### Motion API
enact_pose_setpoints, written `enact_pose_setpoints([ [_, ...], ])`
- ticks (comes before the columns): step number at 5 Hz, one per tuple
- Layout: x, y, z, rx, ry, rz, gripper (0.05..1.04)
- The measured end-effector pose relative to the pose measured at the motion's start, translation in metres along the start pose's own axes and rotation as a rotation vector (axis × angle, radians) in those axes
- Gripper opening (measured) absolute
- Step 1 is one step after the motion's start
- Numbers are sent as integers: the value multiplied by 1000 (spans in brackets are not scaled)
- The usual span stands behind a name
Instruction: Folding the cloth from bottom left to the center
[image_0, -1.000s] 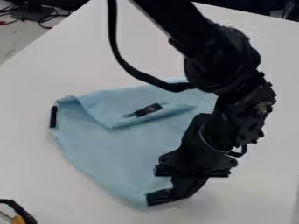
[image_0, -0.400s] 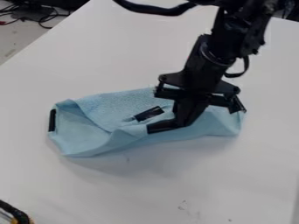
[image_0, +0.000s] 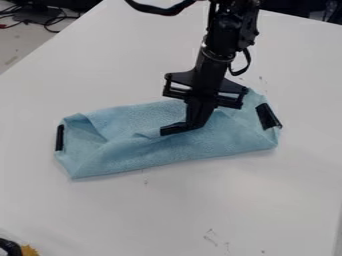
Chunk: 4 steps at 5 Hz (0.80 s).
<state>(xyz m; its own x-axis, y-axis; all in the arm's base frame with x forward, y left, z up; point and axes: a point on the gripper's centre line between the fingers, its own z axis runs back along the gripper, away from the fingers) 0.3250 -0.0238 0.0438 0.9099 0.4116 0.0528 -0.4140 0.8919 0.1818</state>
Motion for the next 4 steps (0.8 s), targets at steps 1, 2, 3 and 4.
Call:
enact_pose_setpoints([
  [1, 7, -4, -22, -36, 53, -38, 54],
  [2, 10, -9, -35, -68, 73, -67, 54],
  [3, 14, -9, -36, -77, 58, -78, 70],
  [4, 20, -5, -37, -47, 22, -107, 209],
])
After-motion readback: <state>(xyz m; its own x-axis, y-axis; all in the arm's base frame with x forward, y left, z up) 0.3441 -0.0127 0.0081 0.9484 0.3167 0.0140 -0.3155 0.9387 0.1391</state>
